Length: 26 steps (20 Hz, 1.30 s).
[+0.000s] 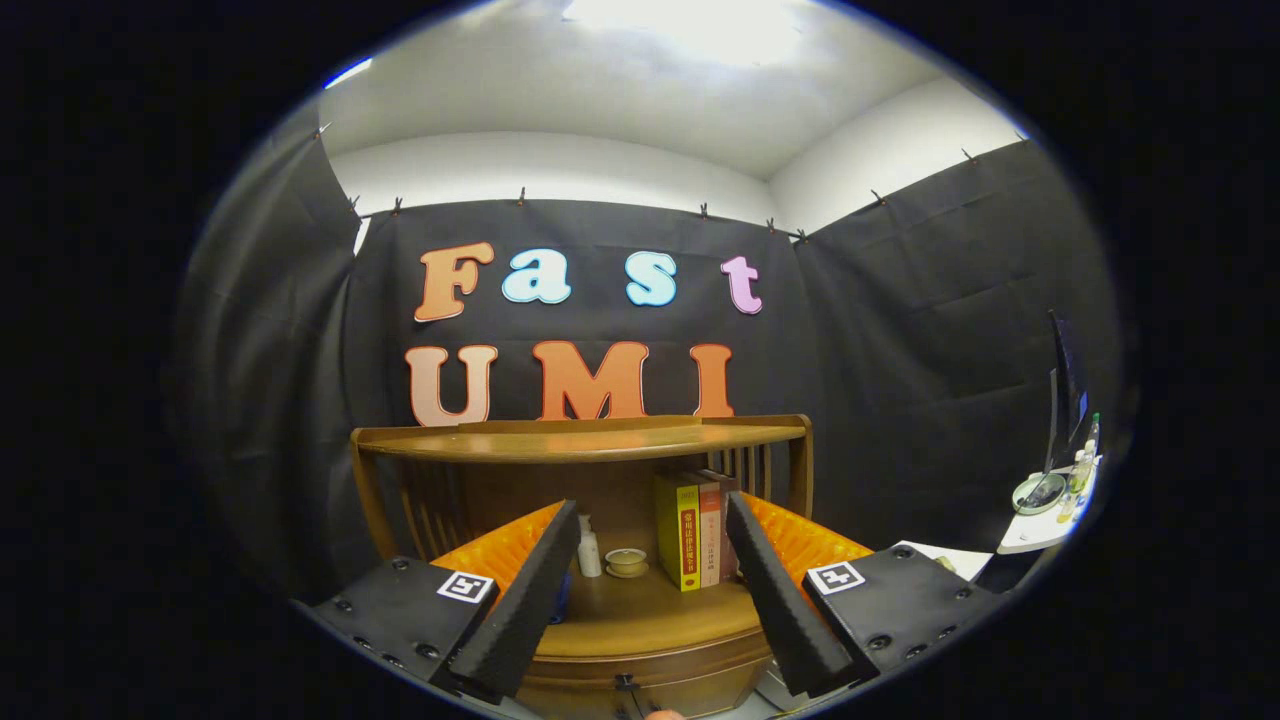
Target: Pull open the drawer, take out the items inside it, and place them on the countertop above the cabinet.
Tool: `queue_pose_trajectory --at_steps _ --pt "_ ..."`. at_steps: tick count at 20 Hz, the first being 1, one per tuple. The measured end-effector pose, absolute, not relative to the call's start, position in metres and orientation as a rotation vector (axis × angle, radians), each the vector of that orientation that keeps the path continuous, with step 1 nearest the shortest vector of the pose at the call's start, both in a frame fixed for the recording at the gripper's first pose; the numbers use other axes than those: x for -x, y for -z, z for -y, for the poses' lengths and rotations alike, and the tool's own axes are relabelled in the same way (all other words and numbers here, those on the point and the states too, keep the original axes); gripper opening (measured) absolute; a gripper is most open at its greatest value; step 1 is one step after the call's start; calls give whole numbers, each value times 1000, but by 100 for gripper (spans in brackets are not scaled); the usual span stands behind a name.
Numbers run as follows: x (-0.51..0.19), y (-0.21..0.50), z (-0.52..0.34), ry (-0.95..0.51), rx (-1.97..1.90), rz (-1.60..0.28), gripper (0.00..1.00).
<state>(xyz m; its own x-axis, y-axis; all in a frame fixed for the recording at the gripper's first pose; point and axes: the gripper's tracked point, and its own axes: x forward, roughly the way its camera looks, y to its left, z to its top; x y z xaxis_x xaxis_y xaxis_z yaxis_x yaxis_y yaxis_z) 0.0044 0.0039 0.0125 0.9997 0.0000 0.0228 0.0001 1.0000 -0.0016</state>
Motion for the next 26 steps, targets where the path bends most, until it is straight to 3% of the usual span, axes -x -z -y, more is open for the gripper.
queue_pose_trajectory --at_steps 14,26 --pt "0 13 -1 -13 0 10 98" --pt "15 197 -23 -92 -100 -61 98"
